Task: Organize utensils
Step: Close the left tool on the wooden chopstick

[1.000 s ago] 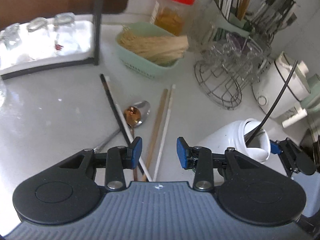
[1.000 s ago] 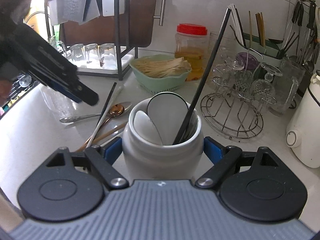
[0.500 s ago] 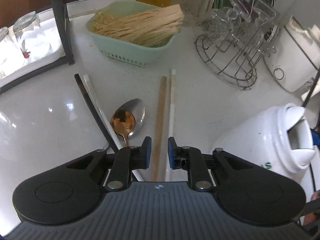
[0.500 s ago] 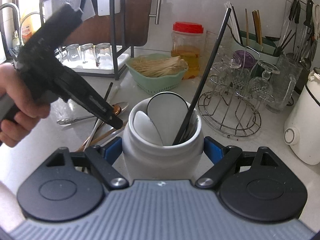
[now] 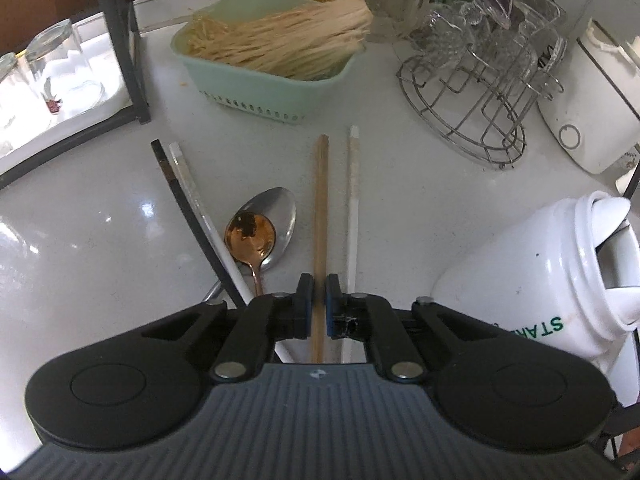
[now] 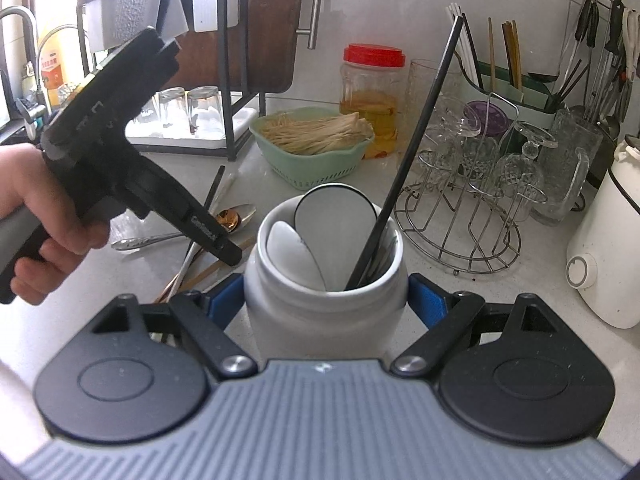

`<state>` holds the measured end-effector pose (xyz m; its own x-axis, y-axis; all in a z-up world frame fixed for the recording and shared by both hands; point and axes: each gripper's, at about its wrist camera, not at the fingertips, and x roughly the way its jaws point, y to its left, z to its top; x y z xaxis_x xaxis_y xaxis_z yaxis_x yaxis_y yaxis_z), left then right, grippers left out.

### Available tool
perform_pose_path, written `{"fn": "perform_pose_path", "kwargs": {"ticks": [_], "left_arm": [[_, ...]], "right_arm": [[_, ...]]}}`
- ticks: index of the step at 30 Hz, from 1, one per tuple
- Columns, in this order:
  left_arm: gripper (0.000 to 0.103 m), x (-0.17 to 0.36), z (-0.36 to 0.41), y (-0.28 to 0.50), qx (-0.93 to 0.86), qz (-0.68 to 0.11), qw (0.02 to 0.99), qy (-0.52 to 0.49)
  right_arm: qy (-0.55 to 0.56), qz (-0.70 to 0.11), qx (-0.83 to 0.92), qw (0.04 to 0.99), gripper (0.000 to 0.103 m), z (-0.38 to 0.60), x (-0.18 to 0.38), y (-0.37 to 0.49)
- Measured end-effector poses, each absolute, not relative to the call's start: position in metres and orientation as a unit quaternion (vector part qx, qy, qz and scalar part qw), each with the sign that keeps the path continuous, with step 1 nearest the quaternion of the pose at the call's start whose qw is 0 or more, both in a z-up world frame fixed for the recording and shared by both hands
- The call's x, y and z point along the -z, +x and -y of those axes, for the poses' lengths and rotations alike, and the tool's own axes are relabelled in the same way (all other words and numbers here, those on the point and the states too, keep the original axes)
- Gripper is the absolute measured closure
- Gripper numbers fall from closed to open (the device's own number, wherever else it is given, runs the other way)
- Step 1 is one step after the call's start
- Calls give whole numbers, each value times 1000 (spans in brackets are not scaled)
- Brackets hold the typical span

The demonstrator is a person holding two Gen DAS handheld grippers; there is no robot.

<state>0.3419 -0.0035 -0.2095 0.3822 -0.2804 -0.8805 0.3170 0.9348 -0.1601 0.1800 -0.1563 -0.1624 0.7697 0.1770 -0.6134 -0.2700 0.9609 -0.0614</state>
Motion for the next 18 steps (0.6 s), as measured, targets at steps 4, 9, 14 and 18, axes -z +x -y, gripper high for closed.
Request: {"fn": "perform_pose_path", "kwargs": {"ticks": [4, 9, 14, 18], "left_arm": [[96, 203, -4, 335, 172, -525, 834, 8], [96, 199, -14, 319, 176, -536, 826, -1], [96, 194, -28, 300, 172, -541, 823, -9], [96, 194, -35, 288, 177, -552, 815, -7]], "right_arm": [[-72, -318, -120, 938, 13, 157, 162, 181], [-72, -318, -119, 938, 13, 157, 162, 182], [-72, -317, -118, 938, 13, 156, 162, 182], [-73, -318, -117, 938, 13, 156, 162, 182]]}}
